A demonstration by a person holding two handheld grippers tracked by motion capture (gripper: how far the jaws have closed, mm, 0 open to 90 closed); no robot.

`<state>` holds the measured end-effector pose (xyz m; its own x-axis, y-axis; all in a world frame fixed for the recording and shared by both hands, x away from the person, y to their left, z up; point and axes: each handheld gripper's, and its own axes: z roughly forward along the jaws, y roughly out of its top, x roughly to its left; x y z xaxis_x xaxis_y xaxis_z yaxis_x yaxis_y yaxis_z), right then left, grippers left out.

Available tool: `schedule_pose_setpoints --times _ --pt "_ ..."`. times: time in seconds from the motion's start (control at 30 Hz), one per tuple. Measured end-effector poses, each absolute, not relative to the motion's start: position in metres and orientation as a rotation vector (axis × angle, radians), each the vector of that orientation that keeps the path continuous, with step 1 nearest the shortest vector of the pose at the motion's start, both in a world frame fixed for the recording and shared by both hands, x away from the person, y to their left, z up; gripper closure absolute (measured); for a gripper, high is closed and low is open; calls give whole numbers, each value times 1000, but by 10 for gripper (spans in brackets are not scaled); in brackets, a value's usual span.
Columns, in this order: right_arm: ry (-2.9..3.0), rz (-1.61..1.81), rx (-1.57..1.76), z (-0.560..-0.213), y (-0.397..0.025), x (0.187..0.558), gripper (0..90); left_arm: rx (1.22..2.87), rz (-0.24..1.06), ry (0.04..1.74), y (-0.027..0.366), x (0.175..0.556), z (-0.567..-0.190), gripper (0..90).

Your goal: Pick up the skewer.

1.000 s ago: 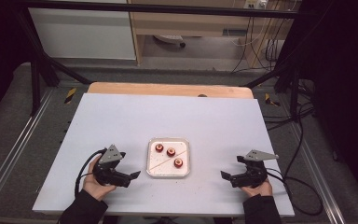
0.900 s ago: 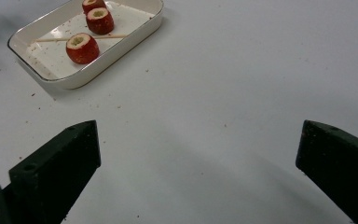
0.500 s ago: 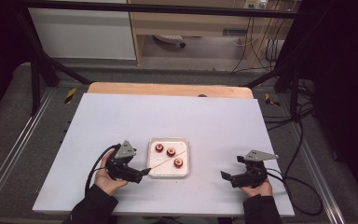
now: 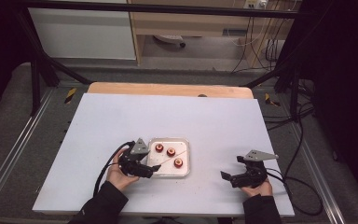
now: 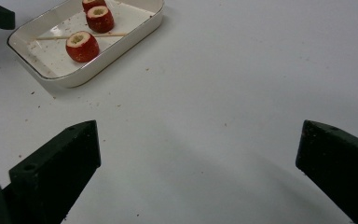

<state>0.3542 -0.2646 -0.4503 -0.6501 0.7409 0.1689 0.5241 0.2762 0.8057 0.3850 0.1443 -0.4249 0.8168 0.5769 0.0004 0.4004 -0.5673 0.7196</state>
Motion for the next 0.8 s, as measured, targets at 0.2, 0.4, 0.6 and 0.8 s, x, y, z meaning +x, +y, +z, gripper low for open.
schedule_pose_setpoints --times 0.2,0.4,0.6,0.8 --pt "2307 1311 1170 -450 -265 354 6 2286 266 703 137 391 -433 443" --pt "2309 1310 1164 -450 -265 354 7 2294 269 708 136 390 -436 594" --pt "2308 1309 1165 -450 -265 354 7 2313 259 698 135 388 -438 713" --pt "2312 1306 1168 -450 -264 354 8 2321 266 705 133 388 -441 807"
